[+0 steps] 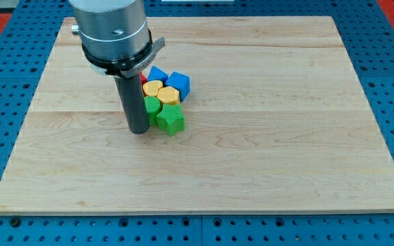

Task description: Move green blocks to join at some other place

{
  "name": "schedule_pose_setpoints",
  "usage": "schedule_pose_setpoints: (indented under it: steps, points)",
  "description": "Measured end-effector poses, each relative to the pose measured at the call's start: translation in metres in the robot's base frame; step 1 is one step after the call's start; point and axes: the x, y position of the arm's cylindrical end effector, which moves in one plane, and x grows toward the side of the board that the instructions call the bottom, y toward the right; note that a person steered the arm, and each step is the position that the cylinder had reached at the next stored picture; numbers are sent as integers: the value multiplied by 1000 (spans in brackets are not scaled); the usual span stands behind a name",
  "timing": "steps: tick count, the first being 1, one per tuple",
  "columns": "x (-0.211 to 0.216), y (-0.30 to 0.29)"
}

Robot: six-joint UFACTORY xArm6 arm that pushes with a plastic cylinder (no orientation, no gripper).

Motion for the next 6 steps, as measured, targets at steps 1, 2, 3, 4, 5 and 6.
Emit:
schedule_pose_setpoints:
  steps: [1, 2, 3, 4, 5, 6]
  points:
    - [0, -9]
    - [0, -14]
    - [0, -14]
    - [0, -14]
    - [0, -15]
    - [0, -19]
